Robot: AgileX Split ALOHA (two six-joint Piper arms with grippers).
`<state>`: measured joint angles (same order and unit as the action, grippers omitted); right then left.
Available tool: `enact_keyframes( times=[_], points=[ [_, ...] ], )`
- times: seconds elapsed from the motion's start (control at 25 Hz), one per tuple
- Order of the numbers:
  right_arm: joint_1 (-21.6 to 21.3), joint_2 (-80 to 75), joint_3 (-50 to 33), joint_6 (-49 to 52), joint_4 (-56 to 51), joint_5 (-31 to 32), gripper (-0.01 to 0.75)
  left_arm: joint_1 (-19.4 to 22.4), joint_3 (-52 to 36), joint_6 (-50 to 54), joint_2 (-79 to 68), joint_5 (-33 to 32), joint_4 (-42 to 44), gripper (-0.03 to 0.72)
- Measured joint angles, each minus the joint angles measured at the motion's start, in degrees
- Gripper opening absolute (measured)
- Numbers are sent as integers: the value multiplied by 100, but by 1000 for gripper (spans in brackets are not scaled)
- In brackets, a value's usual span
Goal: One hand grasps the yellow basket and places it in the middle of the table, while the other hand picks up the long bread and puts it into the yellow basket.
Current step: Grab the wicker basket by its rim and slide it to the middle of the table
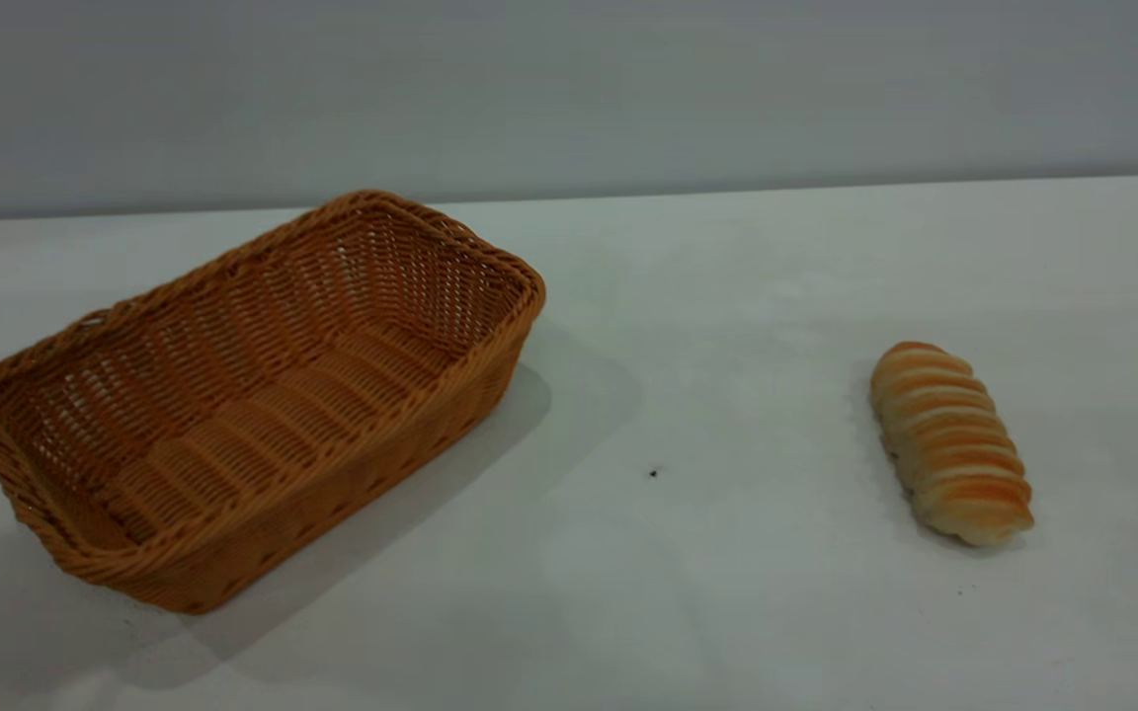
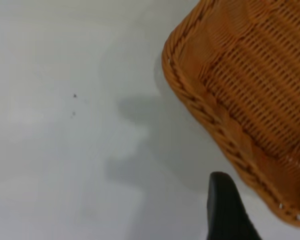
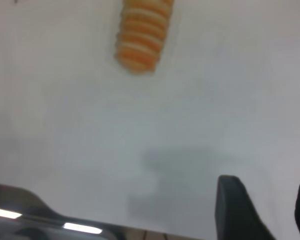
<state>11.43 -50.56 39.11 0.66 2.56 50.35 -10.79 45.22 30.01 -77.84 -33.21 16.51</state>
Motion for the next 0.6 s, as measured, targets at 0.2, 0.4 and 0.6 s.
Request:
enact_keyframes(
  times=[0.2,0.4,0.6],
  points=[
    [0,-35,0,-6,-225,-62,332,0,389,414,-810,-273,-89,434],
    [0,-35,0,-167,-511,-76,332,0,561,983,-1560,-708,-125,434],
    [0,-35,0,-383,-827,-76,332,0,567,1459,-2102,-698,-157,434]
  ],
)
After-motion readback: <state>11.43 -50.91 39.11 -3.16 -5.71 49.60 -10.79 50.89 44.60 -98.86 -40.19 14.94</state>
